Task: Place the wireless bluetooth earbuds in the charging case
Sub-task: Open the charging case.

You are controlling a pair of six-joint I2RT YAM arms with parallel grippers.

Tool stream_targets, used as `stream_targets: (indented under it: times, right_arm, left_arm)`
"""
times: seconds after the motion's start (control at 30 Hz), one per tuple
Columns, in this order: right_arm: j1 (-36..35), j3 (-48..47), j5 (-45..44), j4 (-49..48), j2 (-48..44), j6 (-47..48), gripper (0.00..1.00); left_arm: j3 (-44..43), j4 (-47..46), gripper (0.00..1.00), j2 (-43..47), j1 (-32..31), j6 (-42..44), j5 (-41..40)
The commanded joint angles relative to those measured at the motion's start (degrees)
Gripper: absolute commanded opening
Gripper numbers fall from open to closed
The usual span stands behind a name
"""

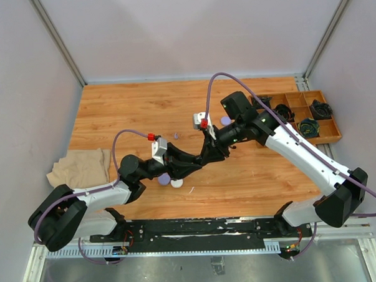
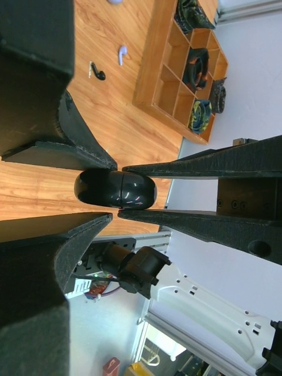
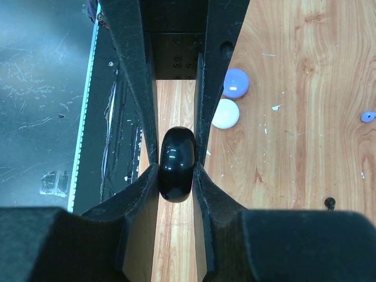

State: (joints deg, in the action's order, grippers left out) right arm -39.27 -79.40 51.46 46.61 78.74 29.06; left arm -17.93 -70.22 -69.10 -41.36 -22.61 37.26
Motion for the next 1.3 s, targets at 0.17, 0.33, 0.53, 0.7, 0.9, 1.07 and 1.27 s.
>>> stream_targets:
  times: [0.17,0.33,0.53,0.7,0.9,1.07,1.27]
  right_arm:
    - [-0.8,-2.9,-1.1,0.7,-0.1,0.9,0.01]
    - [-0.9,-2.9,-1.5,0.7,-0.7,0.9,0.01]
    - [-1.1,-2.8,-1.5,-0.1,-1.3,0.4,0.11]
    - [-1.4,-1.9,-2.6,-2.5,-2.7,-1.1,0.31]
    - [-1.5,1.9,-6.2,-9.9,-7.0,-4.3,0.58]
    - [-1.5,6.9,-8.5,-18.2,-11.0,-6.9,0.73]
    - [-2.6,13.9,-11.9,-29.0,-14.3,-9.5,0.83]
  left_arm:
    - [-1.6,-1.6,0.35,-0.3,0.2,0.3,0.8]
    - [-1.5,-0.4,0.28,-0.3,0.1,1.0,0.7]
    - [-1.0,0.2,0.15,0.0,0.1,2.0,0.7]
    - [0.2,-1.2,0.00,0.7,0.1,2.9,-1.3]
    - [2.7,-4.4,0.00,1.5,0.2,3.5,-5.6]
    - [5.3,-9.5,0.00,2.0,0.2,3.9,-10.1]
    - [7.8,-15.5,0.00,2.3,0.2,4.5,-14.4]
